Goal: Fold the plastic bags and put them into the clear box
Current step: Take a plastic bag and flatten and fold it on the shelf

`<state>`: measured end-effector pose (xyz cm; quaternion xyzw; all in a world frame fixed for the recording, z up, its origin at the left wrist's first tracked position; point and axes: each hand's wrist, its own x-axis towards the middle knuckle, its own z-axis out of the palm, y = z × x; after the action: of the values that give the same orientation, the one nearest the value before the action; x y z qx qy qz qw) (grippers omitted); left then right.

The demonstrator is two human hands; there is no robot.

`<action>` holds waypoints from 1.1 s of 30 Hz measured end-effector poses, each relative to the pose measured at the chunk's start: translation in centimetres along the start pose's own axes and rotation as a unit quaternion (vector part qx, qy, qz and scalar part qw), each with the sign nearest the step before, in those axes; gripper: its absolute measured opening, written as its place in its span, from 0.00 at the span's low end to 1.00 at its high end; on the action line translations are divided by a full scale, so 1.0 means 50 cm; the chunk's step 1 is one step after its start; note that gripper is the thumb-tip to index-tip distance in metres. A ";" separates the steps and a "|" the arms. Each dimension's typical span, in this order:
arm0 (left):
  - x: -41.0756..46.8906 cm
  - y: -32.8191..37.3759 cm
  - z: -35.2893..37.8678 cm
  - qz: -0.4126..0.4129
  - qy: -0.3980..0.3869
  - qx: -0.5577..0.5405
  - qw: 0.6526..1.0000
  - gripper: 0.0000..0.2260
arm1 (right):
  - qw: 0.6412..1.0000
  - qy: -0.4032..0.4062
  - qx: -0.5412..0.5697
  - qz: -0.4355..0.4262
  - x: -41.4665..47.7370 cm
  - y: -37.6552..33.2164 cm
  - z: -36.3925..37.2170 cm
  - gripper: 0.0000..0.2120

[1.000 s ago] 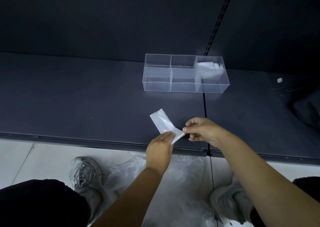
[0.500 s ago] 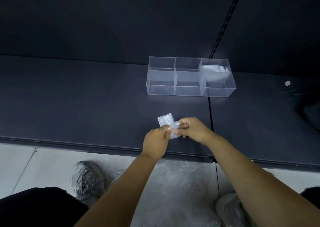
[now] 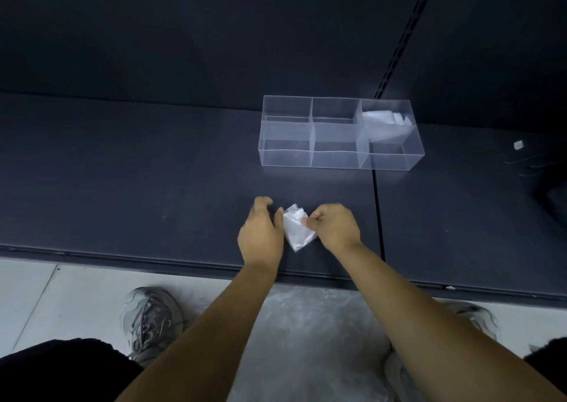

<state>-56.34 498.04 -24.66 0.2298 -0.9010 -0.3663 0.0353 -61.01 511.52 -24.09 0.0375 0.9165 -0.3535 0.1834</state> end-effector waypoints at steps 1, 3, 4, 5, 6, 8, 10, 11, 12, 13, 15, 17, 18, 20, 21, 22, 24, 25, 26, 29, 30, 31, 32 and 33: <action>-0.011 -0.004 0.001 0.072 0.026 0.047 0.996 0.10 | 1.000 0.007 -0.015 0.000 -0.002 -0.004 0.001 0.07; -0.032 -0.015 0.014 0.216 0.029 0.120 0.969 0.12 | 0.999 0.016 -0.035 0.007 -0.005 -0.011 0.003 0.08; -0.040 -0.024 0.024 0.256 0.010 0.148 0.955 0.15 | 0.999 0.020 -0.045 0.009 -0.008 -0.014 0.005 0.08; -0.049 -0.031 0.031 0.266 -0.019 0.178 0.947 0.18 | 0.998 0.024 -0.060 0.009 -0.010 -0.018 0.007 0.09; -0.054 -0.038 0.037 0.254 -0.047 0.210 0.943 0.20 | 0.997 0.030 -0.077 0.006 -0.013 -0.021 0.009 0.09; -0.055 -0.056 0.046 0.209 -0.079 0.267 0.937 0.24 | 0.993 0.039 -0.108 -0.002 -0.016 -0.028 0.013 0.09; -0.053 -0.060 0.048 0.173 -0.091 0.302 0.933 0.28 | 0.992 0.040 -0.116 -0.012 -0.020 -0.032 0.015 0.09; -0.052 -0.058 0.049 0.162 -0.096 0.310 0.932 0.31 | 0.993 0.039 -0.107 -0.015 -0.022 -0.030 0.015 0.09; -0.052 -0.057 0.050 0.155 -0.099 0.317 0.931 0.33 | 0.995 0.038 -0.092 -0.019 -0.025 -0.025 0.014 0.09; -0.052 -0.056 0.050 0.149 -0.102 0.323 0.929 0.34 | 0.996 0.040 -0.073 -0.022 -0.030 -0.017 0.013 0.09; -0.052 -0.057 0.051 0.139 -0.101 0.330 0.928 0.34 | 0.999 0.041 -0.031 -0.017 -0.040 0.004 0.009 0.09; -0.053 -0.056 0.050 0.133 -0.109 0.335 0.926 0.35 | 1.000 0.029 0.001 -0.007 -0.048 0.022 0.005 0.08; -0.052 -0.056 0.050 0.131 -0.114 0.337 0.926 0.35 | 1.000 0.021 0.008 -0.006 -0.051 0.026 0.004 0.07; -0.051 -0.054 0.049 0.128 -0.120 0.342 0.923 0.36 | 1.000 0.017 0.020 -0.016 -0.055 0.023 0.005 0.06; -0.051 -0.052 0.048 0.125 -0.122 0.345 0.922 0.35 | 0.999 0.019 0.028 -0.021 -0.055 0.017 0.006 0.06; -0.053 -0.050 0.047 0.123 -0.123 0.346 0.922 0.36 | 0.998 0.021 0.045 -0.023 -0.055 0.011 0.007 0.06; -0.059 -0.048 0.045 0.121 -0.123 0.338 0.925 0.37 | 0.994 0.022 0.110 -0.004 -0.055 0.002 0.009 0.07; -0.062 -0.047 0.042 0.118 -0.126 0.318 0.932 0.37 | 0.990 0.024 0.141 0.009 -0.055 0.001 0.007 0.07; -0.065 -0.045 0.038 0.110 -0.132 0.277 0.945 0.38 | 0.987 0.027 0.160 0.015 -0.056 0.002 0.003 0.08; -0.050 -0.020 0.011 0.040 -0.151 0.052 0.986 0.39 | 0.982 0.000 0.187 -0.024 -0.058 0.006 -0.035 0.09; -0.038 -0.005 -0.002 0.006 -0.169 -0.034 0.985 0.40 | 0.979 -0.025 0.194 -0.050 -0.057 0.005 -0.055 0.10; -0.026 0.012 -0.017 -0.028 -0.203 -0.115 0.972 0.41 | 0.976 -0.052 0.197 -0.076 -0.057 0.003 -0.075 0.10; -0.015 0.031 -0.031 -0.057 -0.247 -0.182 0.950 0.43 | 0.973 -0.077 0.196 -0.098 -0.055 0.001 -0.096 0.10; -0.005 0.048 -0.041 -0.075 -0.292 -0.233 0.925 0.42 | 0.970 -0.095 0.193 -0.116 -0.052 -0.001 -0.117 0.10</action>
<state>-56.56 498.36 -21.53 0.1651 -0.7410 -0.6181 -0.2041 -60.41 515.52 -19.12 -0.0680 0.8071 -0.5448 0.2169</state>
